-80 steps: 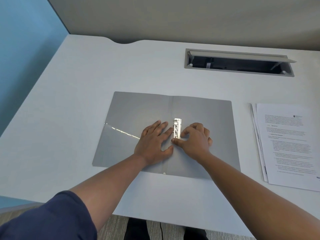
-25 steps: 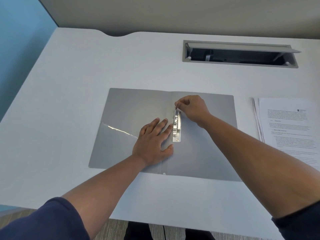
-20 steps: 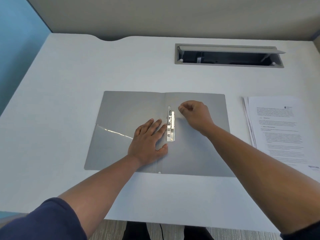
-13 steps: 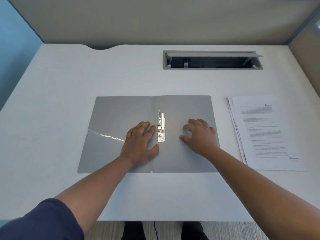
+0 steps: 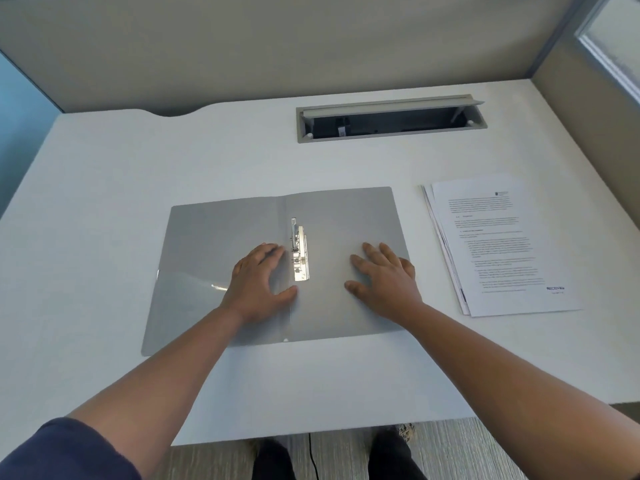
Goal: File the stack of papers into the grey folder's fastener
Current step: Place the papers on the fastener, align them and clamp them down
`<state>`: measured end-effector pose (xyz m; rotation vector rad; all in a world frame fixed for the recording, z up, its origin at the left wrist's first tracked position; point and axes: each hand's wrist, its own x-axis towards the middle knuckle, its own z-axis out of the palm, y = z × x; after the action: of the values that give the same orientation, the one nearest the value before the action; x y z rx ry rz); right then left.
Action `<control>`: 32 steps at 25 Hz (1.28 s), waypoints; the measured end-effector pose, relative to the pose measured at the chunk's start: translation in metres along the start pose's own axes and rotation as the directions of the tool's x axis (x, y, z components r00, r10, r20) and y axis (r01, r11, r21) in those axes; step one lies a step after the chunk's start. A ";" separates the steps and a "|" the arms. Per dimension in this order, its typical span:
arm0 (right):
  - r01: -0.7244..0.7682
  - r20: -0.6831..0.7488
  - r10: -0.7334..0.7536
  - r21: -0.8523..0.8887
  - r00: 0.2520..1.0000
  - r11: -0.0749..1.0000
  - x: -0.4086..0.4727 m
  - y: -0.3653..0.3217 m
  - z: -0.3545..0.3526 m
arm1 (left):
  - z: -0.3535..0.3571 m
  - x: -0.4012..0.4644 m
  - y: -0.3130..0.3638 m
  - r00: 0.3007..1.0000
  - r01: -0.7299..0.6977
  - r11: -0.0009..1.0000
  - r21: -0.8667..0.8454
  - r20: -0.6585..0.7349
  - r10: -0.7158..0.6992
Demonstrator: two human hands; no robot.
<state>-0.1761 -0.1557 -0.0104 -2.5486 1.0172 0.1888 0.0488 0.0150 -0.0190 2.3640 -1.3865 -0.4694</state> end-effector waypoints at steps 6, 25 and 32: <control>-0.009 -0.139 0.035 0.182 0.990 0.983 -0.024 0.031 -0.026 | -0.007 0.030 0.090 0.970 0.028 0.894 -0.448 -0.203 -0.132; -0.396 -0.101 0.420 0.193 0.902 0.898 -0.059 0.224 -0.069 | 0.081 0.109 0.308 0.640 0.747 0.062 -0.662 0.691 -0.336; -0.394 -0.118 0.425 0.219 0.898 0.893 -0.060 0.223 -0.070 | 0.089 0.120 0.317 0.621 0.755 0.064 -0.653 0.680 -0.390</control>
<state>-0.3737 -0.2937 0.0019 -2.1766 1.5554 -0.0060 -0.1776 -0.2468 0.0378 1.6507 0.1254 -1.4870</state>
